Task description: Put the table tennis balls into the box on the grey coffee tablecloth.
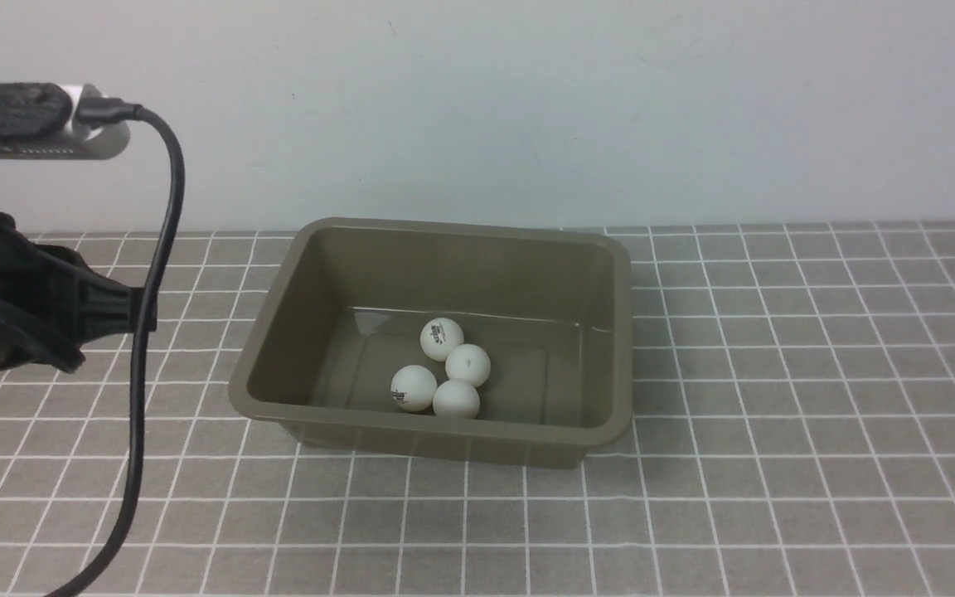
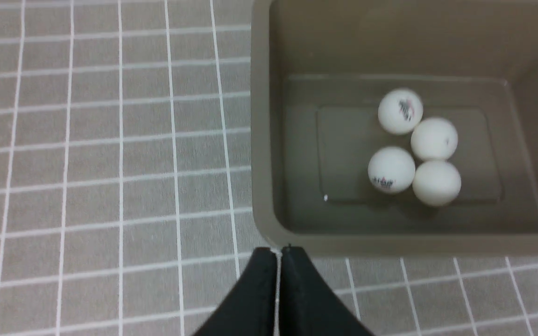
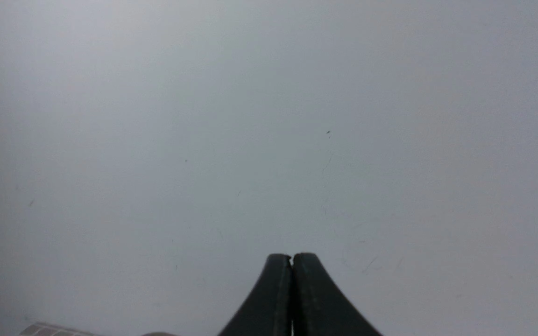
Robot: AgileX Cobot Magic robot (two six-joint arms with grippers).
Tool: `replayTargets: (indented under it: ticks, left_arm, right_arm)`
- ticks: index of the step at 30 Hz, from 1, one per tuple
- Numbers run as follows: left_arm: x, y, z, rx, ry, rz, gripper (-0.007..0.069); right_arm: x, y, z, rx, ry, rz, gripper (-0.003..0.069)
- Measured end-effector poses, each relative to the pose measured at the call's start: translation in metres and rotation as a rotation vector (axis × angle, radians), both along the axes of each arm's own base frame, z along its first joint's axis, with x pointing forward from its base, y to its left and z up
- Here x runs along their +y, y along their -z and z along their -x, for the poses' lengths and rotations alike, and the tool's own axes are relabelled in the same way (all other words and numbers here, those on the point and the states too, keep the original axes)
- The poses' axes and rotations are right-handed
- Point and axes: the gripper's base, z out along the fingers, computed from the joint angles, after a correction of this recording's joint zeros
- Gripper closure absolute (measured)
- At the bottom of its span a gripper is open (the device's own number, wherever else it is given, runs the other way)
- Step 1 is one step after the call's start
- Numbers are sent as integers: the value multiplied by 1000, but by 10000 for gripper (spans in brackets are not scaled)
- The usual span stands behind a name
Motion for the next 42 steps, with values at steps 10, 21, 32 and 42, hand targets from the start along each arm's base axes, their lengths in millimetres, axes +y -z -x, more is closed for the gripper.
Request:
replayTargets:
  ticks: [10,21,32,42]
  left_arm:
    - [-2,8,45,-102,73,17,629]
    - [4,12,119,-340,78,222,629]
    - [5,12,135,-359,125,179,629]
    - [28,89,146,-465,5,-95,629]
  right_arm:
    - [-6,6,-2,-50,94,59,673]
    - [-6,6,-2,-59,109,81,673]
    - [-6,6,-2,-60,109,81,673]
    - [-6,7,-2,-58,109,81,673]
